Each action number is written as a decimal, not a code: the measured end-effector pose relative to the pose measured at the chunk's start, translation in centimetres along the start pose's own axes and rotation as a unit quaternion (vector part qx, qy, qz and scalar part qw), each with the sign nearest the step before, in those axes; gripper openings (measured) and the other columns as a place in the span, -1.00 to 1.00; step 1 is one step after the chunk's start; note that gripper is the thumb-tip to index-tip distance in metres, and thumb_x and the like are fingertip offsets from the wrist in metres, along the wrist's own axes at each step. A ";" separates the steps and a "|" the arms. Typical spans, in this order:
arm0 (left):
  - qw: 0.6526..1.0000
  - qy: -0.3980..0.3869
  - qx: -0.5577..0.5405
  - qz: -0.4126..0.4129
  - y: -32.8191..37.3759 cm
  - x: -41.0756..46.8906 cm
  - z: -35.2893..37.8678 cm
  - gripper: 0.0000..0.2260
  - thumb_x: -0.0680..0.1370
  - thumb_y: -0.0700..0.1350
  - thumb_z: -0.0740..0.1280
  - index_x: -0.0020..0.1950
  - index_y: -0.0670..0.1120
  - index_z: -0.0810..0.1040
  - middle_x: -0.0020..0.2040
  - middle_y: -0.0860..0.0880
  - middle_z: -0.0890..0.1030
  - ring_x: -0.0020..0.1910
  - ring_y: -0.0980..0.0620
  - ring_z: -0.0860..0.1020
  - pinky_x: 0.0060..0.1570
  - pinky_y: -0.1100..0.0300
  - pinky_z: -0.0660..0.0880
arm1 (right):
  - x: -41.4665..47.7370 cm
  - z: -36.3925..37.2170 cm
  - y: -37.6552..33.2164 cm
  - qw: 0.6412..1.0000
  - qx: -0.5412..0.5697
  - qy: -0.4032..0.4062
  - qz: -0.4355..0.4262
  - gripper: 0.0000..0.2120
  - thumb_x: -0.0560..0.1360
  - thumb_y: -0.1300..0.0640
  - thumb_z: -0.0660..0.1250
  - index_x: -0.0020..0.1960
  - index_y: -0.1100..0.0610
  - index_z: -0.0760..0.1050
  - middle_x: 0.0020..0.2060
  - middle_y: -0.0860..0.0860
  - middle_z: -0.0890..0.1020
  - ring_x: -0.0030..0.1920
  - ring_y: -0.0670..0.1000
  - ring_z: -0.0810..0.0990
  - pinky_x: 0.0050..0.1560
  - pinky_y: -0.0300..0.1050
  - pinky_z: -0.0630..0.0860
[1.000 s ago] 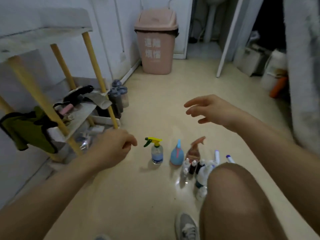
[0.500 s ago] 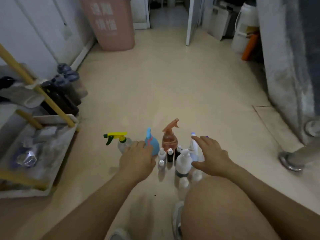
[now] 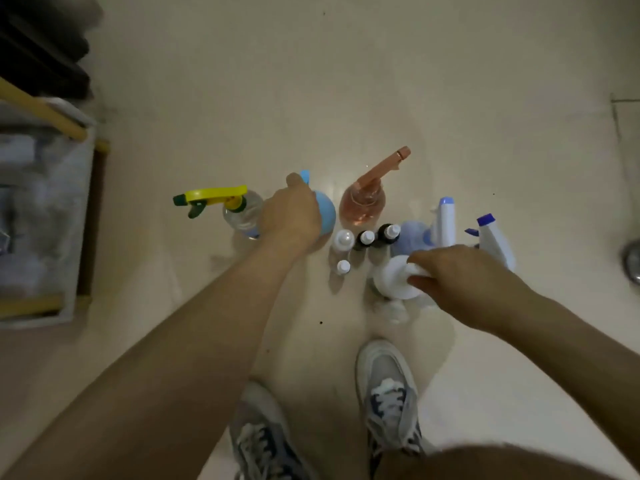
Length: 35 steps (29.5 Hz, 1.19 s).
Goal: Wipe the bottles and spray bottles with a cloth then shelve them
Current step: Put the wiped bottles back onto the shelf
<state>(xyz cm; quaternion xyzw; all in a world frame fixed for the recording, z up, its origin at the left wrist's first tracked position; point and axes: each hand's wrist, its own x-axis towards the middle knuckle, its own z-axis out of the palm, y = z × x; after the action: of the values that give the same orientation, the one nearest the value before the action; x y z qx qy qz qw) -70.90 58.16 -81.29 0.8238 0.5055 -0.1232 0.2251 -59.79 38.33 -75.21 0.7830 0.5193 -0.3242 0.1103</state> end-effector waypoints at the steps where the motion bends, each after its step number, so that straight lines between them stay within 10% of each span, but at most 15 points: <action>1: 1.000 0.007 -0.004 0.004 -0.1 -1.3 -1.4 -0.71 0.68 -0.05 0.10 0.33 -0.19 0.30 0.14 -0.23 0.58 0.13 -0.26 0.54 -0.14 0.04 0.30 | -0.8 -0.9 -0.2 1.000 0.016 -0.003 0.008 -0.78 0.64 0.03 0.13 -0.18 0.02 0.34 -0.30 -0.01 0.50 -0.25 0.05 0.49 -0.18 -0.05 0.42; 13: 0.958 0.112 -0.249 -0.089 -2.6 -24.1 -29.7 -0.81 0.61 0.09 0.20 0.22 0.17 0.44 -0.19 0.03 0.63 -0.22 -0.03 0.60 -0.15 -0.05 0.53 | -15.0 -24.8 -11.6 0.938 0.243 0.237 -0.072 -0.84 0.59 -0.06 0.22 -0.05 -0.05 0.54 -0.27 -0.14 0.57 -0.24 -0.02 0.54 -0.24 -0.05 0.46; 17: 0.921 0.198 -0.306 -0.138 -4.0 -31.1 -40.5 -0.76 0.56 0.14 0.15 0.21 0.22 0.44 -0.24 0.09 0.60 -0.27 0.10 0.58 -0.21 -0.01 0.53 | -18.9 -35.1 -19.0 0.894 0.303 0.291 -0.156 -0.78 0.53 -0.12 0.20 -0.01 -0.04 0.54 -0.19 -0.11 0.63 -0.16 0.01 0.62 -0.13 -0.01 0.50; 22: 0.860 0.371 -0.302 -0.178 -6.9 -37.3 -52.5 -0.64 0.53 0.08 0.17 0.32 0.16 0.48 -0.31 0.04 0.58 -0.29 0.06 0.52 -0.36 0.12 0.43 | -21.3 -46.3 -29.8 0.824 0.372 0.339 -0.261 -0.95 0.59 0.05 0.31 -0.04 -0.02 0.51 -0.23 -0.07 0.65 -0.21 -0.15 0.64 -0.25 -0.43 0.42; 25: 0.806 0.462 -0.310 -0.202 -10.7 -39.0 -58.1 -0.74 0.57 -0.02 0.24 0.25 0.13 0.52 -0.36 0.03 0.54 -0.27 0.05 0.52 -0.32 0.20 0.41 | -21.8 -51.8 -37.9 0.790 0.385 0.349 -0.325 -0.94 0.60 0.05 0.31 -0.04 0.01 0.51 -0.23 -0.02 0.64 -0.24 -0.09 0.66 -0.22 -0.20 0.56; 35: 0.814 0.401 -0.264 -0.326 -27.4 -34.2 -63.9 -0.74 0.65 0.06 0.15 0.26 0.02 0.48 -0.12 0.02 0.57 -0.15 -0.07 0.51 -0.16 0.06 0.39 | -14.2 -53.3 -60.9 0.842 0.268 0.222 -0.412 -0.87 0.58 -0.01 0.29 0.03 0.03 0.53 -0.18 0.02 0.63 -0.14 0.08 0.64 -0.09 0.13 0.57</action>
<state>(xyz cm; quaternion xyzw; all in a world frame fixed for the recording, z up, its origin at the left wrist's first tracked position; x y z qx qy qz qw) -112.52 73.88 -17.82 0.4958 0.8032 0.2901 0.1576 -96.33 81.49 -15.60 0.5466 0.6975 -0.2839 -0.3663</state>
